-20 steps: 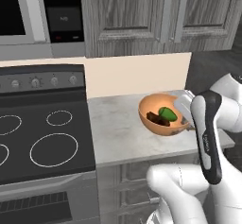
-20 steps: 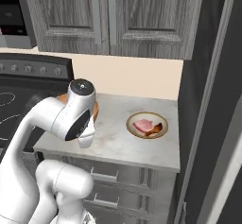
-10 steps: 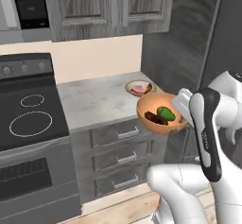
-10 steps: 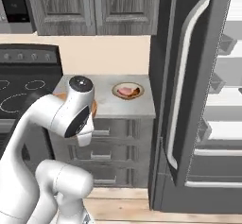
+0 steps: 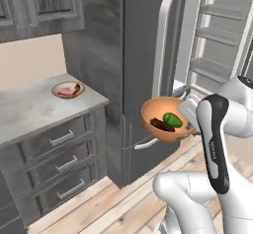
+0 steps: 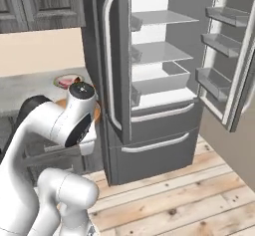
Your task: Place the bowl with the sweet potato and avocado on the top shelf of the fridge. Place the bowl with the steak and chicken drumstick on the second highest shelf of the fridge.
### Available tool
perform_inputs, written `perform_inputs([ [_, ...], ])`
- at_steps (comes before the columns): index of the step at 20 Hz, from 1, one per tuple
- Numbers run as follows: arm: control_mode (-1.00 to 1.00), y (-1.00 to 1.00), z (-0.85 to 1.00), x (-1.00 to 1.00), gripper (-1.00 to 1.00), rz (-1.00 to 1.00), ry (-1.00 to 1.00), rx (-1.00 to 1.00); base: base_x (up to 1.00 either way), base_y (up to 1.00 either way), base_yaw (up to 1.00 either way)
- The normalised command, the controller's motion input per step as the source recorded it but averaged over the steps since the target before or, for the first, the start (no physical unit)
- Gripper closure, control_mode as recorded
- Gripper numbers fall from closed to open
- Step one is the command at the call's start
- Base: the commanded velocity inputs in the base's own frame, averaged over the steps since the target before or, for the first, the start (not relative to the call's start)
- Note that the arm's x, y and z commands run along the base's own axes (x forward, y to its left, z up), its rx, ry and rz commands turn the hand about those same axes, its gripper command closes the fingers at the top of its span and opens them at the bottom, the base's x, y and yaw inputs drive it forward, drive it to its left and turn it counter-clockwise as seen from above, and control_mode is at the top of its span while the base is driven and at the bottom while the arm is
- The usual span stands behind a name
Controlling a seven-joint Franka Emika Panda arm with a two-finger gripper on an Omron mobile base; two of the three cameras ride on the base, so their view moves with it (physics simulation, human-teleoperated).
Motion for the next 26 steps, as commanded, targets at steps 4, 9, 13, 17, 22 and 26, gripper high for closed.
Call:
perform_inputs([
  [4,1.00,0.00,0.00,0.00,1.00,0.00,0.00,0.00,0.24,-1.00,-0.30],
  [9,1.00,0.00,0.00,0.00,1.00,0.00,0.00,0.00,0.91,-0.98,-0.08],
  [13,1.00,0.00,0.00,0.00,1.00,0.00,0.00,0.00,0.72,-0.99,0.26],
  [17,1.00,0.00,0.00,0.00,1.00,0.00,0.00,0.00,0.00,-0.78,0.73],
  [22,1.00,0.00,0.00,0.00,1.00,0.00,0.00,0.00,0.03,-0.78,0.66],
  [26,1.00,0.00,0.00,0.00,1.00,0.00,0.00,0.00,0.37,-0.38,0.25],
])
